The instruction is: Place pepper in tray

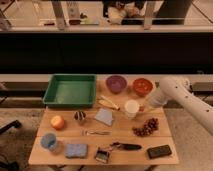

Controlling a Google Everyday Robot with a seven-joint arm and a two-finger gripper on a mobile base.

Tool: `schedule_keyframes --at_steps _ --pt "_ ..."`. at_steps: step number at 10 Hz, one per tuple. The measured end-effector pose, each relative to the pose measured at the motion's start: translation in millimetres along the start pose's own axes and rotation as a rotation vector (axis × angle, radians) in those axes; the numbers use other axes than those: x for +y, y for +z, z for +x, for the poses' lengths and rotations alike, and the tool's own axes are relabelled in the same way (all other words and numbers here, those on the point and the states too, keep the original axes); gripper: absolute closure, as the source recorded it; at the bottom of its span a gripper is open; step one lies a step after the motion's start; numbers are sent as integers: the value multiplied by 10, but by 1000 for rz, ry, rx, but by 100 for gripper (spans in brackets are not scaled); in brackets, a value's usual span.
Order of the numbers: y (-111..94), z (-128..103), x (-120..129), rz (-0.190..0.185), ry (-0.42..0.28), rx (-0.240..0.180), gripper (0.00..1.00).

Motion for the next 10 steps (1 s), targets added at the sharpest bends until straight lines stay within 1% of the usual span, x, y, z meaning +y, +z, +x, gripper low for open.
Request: schedule_keyframes --at_steps 1,2,4,6,7,8,9,10 --pt "-39 22 -78 30 -2 24 100" --pt "-58 69 -172 50 6 42 100" --pt "-135 159 -439 105 38 85 100" --pt "-257 124 -608 158 50 115 100" --pt "-321 86 -644 177 52 119 100" --pt "-367 -1 -645 187 49 115 100" --pt "-391 -105 -612 185 41 109 100" --pt "-391 -188 -510 171 37 96 100"
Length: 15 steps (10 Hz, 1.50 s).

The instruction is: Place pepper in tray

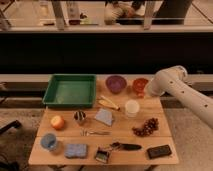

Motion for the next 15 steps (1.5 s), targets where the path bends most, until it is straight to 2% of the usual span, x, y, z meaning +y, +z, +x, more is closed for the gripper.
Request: schedule_keyframes --at_steps 2,3,4,5,8,9,10,13,15 --pt "-61 -170 271 -35 -14 -39 100" --pt "-61 -338 392 -54 -35 -65 100" --pt "-61 -623 550 -75 -77 -102 100" --pt "-72 -781 628 -76 -104 -119 100" --pt "-162 -1486 873 -77 -234 -178 100" --pt "-194 -1632 952 -79 -261 -191 100" --pt "-240 -1916 1102 -89 -315 -216 100" --pt "-262 -2515 1414 -126 -427 -263 100" --pt "-199 -2929 1508 -162 -495 -291 100"
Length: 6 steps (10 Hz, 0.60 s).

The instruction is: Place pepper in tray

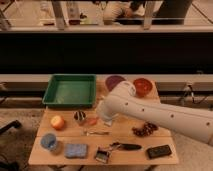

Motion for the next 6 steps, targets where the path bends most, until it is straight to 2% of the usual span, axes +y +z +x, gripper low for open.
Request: schedule_keyframes --at_steps 2,3,4,6 --pt "268 -239 -215 -42 -35 -19 100" --pt "387 -231 -355 -52 -34 -17 100" --pt "449 -210 -492 -52 -32 -17 100" --pt "569 -194 -930 -39 -41 -8 100"
